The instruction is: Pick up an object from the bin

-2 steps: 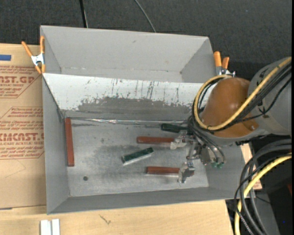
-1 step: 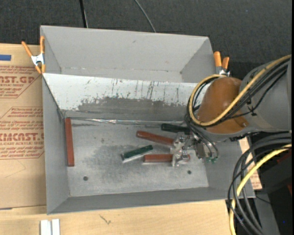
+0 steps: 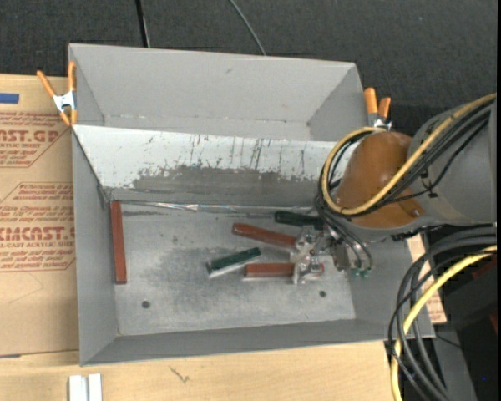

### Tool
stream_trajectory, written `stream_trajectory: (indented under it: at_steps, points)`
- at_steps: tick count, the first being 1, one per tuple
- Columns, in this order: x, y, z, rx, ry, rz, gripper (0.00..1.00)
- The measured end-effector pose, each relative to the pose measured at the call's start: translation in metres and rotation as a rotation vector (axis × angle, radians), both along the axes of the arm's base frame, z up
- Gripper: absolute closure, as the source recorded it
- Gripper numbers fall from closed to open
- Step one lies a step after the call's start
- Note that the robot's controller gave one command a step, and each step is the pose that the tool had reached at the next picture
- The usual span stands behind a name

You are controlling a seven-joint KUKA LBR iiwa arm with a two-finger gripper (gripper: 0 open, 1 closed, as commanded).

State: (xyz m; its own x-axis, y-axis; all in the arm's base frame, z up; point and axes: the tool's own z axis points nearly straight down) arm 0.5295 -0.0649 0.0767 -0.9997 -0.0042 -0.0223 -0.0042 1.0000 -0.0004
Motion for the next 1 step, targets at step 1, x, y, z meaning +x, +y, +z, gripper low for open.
stream_trajectory:
  at_steps: [1]
  points:
    - [0.0592,0.0687,0.1891,-0.001,0.021,0.184,1.0]
